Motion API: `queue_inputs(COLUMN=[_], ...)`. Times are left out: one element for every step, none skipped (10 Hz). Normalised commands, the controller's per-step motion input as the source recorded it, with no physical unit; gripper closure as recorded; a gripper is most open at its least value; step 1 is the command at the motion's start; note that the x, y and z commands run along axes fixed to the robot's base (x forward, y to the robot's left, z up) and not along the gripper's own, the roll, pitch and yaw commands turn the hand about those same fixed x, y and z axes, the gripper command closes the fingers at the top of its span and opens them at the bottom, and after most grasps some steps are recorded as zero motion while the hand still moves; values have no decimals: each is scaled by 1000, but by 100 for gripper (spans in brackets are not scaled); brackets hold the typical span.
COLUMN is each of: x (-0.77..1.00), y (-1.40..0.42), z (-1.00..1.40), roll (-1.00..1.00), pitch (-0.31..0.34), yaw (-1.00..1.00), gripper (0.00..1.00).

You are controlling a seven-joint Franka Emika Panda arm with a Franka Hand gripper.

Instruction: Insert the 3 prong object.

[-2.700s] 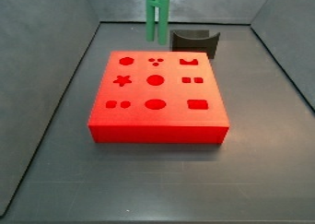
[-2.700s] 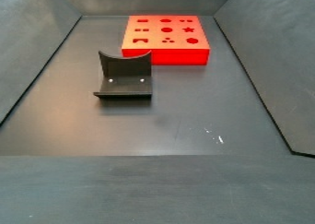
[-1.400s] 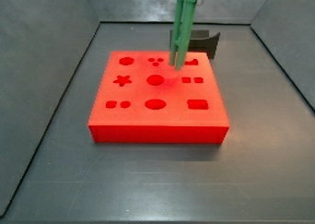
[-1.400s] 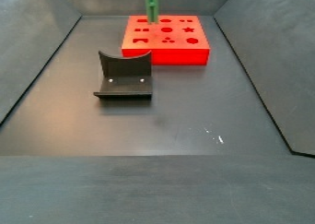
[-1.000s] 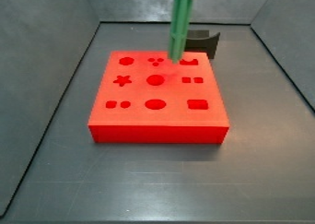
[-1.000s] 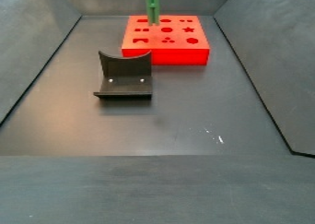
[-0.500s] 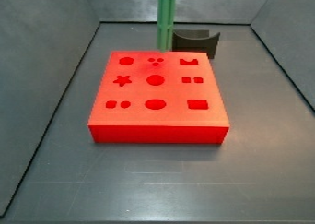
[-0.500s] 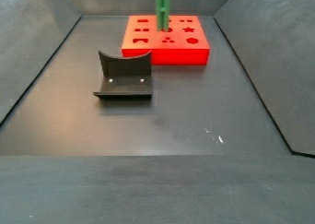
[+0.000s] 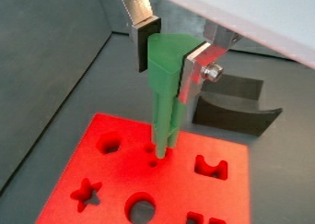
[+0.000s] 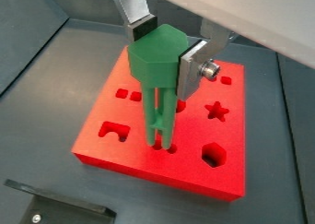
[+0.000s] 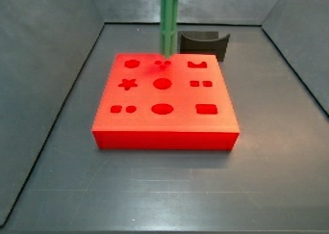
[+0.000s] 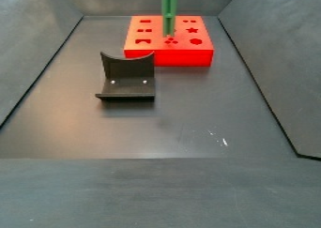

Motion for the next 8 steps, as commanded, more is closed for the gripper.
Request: queue_inputs(x=[0, -74, -26, -40, -157, -286, -366, -106], y=[-3, 0, 0, 0, -11, 0, 0, -51], z=[-309, -323, -311, -331, -254, -194, -31, -57], roll=[39, 67, 67, 70, 50, 61, 47, 76], pitch=[-166, -141, -131, -129, -113, -94, -66, -47], yaw=[57, 0, 0, 0, 0, -91, -114, -3], gripper=[100, 100, 100, 100, 100, 100, 100, 100])
